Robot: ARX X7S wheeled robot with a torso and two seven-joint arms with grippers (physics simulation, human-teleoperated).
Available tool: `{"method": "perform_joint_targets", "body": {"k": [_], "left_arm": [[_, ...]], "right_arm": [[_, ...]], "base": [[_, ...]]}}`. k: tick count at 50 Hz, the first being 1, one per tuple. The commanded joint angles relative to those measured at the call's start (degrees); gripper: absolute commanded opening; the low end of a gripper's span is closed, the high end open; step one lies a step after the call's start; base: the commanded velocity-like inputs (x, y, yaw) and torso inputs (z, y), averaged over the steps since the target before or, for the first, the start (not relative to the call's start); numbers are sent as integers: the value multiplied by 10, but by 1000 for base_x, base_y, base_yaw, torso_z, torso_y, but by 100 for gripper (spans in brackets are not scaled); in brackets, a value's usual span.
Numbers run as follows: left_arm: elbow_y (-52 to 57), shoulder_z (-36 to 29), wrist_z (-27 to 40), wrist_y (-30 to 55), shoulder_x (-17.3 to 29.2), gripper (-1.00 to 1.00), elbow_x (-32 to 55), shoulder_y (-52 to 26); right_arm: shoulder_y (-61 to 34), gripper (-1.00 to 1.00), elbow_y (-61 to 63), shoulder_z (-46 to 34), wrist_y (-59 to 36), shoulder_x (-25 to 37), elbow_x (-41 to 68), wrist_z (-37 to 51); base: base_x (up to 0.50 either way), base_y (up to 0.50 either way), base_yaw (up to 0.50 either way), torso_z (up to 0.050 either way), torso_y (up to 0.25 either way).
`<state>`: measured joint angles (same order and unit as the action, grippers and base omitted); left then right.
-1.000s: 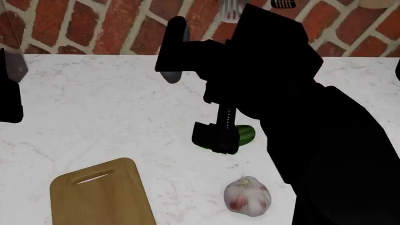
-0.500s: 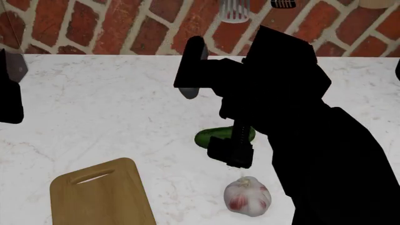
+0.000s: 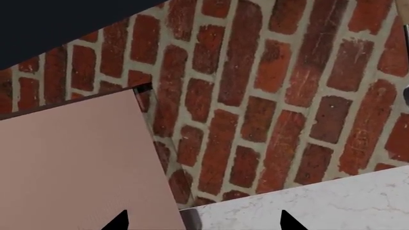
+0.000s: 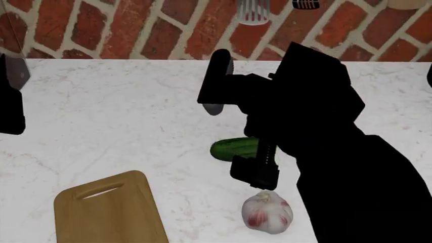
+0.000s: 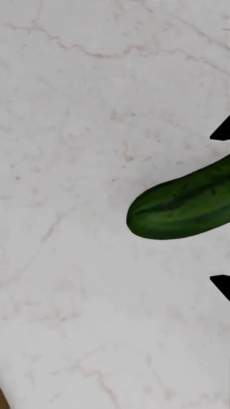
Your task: Clear the non-vegetable object off the cutting board and place the vegetables onto it.
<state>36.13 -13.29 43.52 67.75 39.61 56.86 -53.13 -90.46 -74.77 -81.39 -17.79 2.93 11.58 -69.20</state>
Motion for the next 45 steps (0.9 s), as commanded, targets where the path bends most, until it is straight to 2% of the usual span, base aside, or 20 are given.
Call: {"method": "perform_joint_targets", "body": {"k": [1, 16, 22, 29, 38, 40, 45], "left_arm": [[-11, 16, -15, 11, -11, 100, -10, -19], [-9, 20, -19, -25, -11, 100, -26, -6], [-8, 22, -25, -41, -12, 100, -32, 0], [-8, 20, -29, -52, -11, 100, -37, 2], [-7, 18, -37, -64, -9, 100, -42, 5], [-7, 17, -39, -68, -8, 100, -44, 6], [-7, 16, -38, -70, -8, 100, -46, 6]], "right_arm": [[10, -100, -2, 60, -1, -9, -69, -8], [-64, -100, 11, 80, 13, -10, -86, -9], [-62, -100, 336, 85, -180, 100, -76, -17], [-61, -100, 558, 92, -304, 161, -57, -26], [-57, -100, 753, 108, -399, 196, -28, -30], [-54, -100, 773, 123, -421, 188, -10, -33], [-49, -100, 763, 115, -409, 172, -14, -28]], "base": [[0, 0, 0, 0, 0], [0, 0, 0, 0, 0], [0, 0, 0, 0, 0], [0, 0, 0, 0, 0], [0, 0, 0, 0, 0], [0, 0, 0, 0, 0], [0, 0, 0, 0, 0]]}}
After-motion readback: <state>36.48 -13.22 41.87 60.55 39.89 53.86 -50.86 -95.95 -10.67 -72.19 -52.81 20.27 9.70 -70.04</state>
